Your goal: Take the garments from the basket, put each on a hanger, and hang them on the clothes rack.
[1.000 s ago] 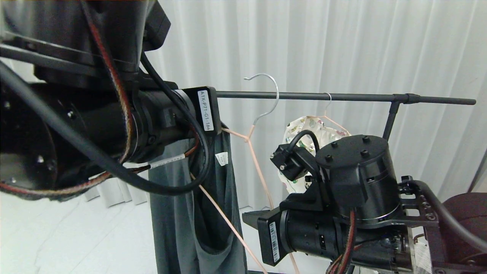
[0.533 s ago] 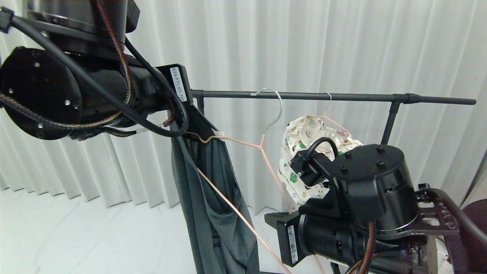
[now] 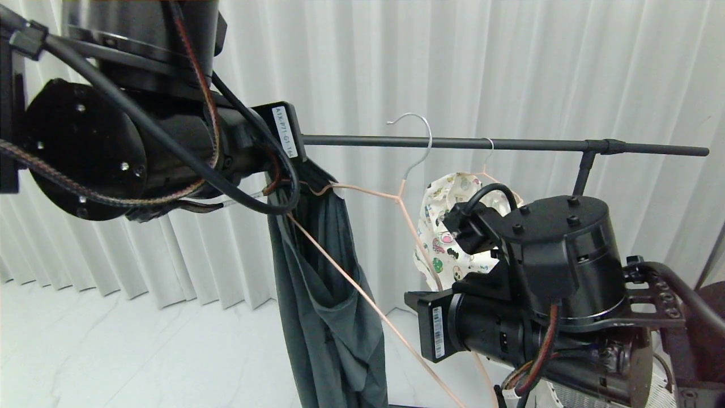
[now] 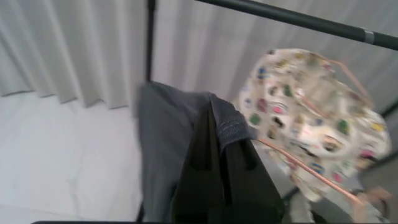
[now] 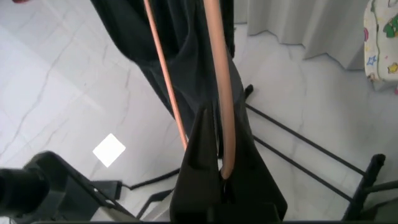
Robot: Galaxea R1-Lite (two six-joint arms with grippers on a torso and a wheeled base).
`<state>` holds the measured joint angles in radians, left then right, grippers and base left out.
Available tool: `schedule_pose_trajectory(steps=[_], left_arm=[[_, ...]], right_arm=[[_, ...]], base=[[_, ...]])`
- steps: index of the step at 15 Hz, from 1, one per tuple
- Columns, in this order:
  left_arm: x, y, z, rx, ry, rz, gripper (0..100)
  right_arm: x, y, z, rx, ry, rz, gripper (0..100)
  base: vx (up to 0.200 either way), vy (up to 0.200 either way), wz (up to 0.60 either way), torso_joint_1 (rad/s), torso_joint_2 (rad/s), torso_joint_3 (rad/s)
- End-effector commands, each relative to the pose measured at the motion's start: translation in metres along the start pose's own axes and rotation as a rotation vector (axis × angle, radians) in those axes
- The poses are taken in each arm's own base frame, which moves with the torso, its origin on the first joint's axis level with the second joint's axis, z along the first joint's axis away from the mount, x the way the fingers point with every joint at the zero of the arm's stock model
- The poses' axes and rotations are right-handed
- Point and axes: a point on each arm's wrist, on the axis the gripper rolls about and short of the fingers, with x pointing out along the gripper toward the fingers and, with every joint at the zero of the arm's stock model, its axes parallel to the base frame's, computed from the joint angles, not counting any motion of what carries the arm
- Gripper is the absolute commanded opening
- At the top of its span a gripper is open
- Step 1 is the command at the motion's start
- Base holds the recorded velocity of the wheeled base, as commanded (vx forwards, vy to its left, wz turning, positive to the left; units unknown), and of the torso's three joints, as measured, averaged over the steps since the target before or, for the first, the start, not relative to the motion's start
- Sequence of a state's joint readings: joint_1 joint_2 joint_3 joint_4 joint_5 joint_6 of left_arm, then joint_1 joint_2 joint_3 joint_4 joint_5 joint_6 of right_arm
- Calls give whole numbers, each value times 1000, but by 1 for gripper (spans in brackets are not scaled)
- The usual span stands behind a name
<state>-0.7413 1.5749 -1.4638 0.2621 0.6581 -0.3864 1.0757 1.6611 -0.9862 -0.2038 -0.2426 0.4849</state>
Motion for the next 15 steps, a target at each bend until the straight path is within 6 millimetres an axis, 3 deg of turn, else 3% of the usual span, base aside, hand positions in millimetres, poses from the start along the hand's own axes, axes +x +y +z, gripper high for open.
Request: schedule_pose_trajectory(steps=[1, 4, 8, 11, 15], left_arm=[[-12, -17, -7, -7, 14, -73, 0], [-27, -30, -5, -35, 6, -146, 0], [-30, -40, 5, -60, -18, -179, 0], [-34, -43, 3, -72, -11, -195, 0], [-35, -33, -9, -43, 19, -176, 0]], right_arm=[[8, 6, 1, -4, 1, 8, 0], [17, 19, 0, -12, 7, 35, 0], [26, 38, -5, -5, 14, 76, 0], [31, 38, -3, 1, 2, 63, 0], [27, 25, 9, 28, -64, -8, 0]], base=[[0, 0, 0, 0, 0, 0], [0, 0, 0, 0, 0, 0], [0, 0, 0, 0, 0, 0], [0, 0, 0, 0, 0, 0], [0, 0, 0, 0, 0, 0]])
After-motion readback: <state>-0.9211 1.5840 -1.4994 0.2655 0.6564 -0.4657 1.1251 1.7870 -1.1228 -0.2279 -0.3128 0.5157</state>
